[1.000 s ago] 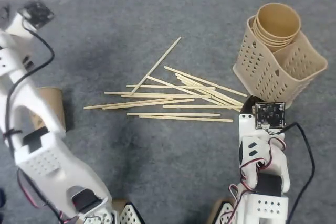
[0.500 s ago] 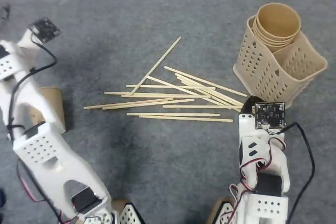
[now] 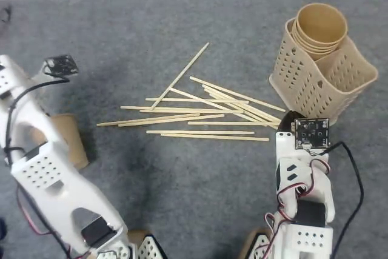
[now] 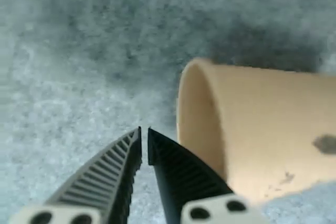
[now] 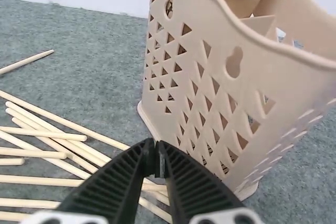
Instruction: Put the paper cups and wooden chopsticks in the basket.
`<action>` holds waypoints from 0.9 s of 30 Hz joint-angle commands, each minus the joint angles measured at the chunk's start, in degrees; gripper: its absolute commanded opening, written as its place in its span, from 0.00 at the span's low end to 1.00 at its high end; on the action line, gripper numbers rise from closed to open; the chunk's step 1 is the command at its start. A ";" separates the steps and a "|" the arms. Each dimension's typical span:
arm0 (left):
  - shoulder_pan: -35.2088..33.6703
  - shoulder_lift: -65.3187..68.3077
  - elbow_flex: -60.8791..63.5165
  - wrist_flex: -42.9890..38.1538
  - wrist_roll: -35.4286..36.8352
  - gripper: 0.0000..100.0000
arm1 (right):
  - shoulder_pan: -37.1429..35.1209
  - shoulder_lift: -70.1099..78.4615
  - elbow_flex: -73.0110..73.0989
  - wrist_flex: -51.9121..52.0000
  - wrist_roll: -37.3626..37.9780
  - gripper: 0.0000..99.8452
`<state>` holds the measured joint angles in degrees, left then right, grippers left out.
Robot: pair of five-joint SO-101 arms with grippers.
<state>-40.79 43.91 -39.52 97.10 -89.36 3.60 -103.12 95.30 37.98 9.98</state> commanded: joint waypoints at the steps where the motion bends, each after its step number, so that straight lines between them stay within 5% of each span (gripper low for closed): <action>1: -0.53 -2.64 -1.10 3.60 -1.76 0.01 | -0.31 -0.92 1.14 -1.36 0.70 0.01; 8: 0.00 -11.52 10.68 3.69 -3.69 0.01 | -0.31 -0.92 1.14 -1.63 0.70 0.01; 17: 5.98 -42.55 44.35 3.69 -10.29 0.01 | -0.40 -0.92 1.14 -1.63 0.70 0.01; 27: 5.19 -72.00 72.22 3.60 -12.40 0.01 | -0.40 -0.92 1.14 -1.63 0.70 0.01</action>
<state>-34.99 -15.34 25.01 98.77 -100.35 3.60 -103.12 95.30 37.98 9.98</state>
